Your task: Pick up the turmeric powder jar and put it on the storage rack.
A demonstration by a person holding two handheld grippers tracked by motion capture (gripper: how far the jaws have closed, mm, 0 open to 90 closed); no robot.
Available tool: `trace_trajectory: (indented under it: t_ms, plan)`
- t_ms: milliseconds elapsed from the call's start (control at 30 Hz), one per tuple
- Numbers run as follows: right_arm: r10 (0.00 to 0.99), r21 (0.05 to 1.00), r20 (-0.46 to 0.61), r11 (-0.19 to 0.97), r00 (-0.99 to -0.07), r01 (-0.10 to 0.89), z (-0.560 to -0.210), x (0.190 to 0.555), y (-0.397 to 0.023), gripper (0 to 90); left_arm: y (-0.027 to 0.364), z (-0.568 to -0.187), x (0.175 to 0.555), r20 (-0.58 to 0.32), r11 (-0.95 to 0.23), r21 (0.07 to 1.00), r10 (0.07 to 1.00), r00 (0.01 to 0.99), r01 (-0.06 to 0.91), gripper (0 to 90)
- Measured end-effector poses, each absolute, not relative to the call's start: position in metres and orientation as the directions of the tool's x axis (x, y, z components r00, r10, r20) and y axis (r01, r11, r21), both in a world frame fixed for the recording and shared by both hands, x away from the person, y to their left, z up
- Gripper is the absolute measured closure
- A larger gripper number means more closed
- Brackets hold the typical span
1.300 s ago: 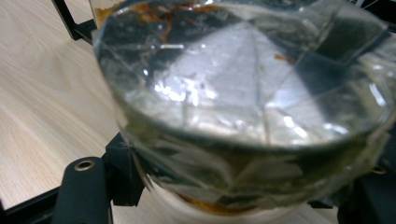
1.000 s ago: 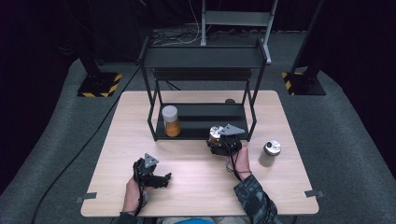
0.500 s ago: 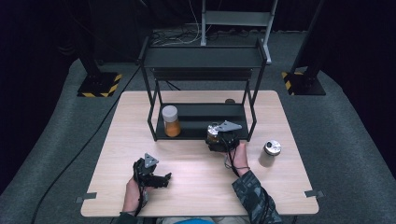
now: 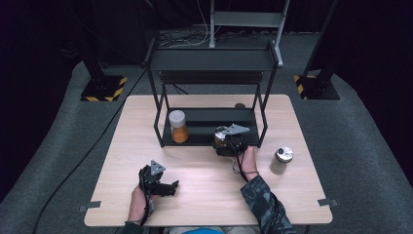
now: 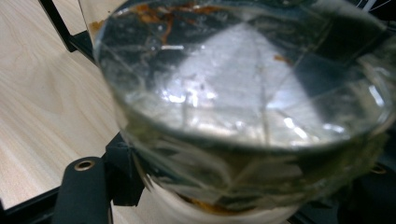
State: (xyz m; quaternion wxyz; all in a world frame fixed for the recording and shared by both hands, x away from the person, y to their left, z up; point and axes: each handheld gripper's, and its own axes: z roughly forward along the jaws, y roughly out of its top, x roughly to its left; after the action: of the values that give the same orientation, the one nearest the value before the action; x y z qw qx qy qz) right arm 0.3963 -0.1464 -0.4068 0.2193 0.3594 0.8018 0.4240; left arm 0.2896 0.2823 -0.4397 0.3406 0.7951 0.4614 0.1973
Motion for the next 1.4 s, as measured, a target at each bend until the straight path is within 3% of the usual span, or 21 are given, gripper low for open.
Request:
trace_trajectory:
  t_ms: [1400]
  plan:
    - [0.755,0.839,-0.065,0.396,-0.653,0.374,-0.389,0.414,-0.137,30.7,0.282,-0.44,0.29,-0.001,-0.343,0.724,0.868,0.497,0.599,0.7]
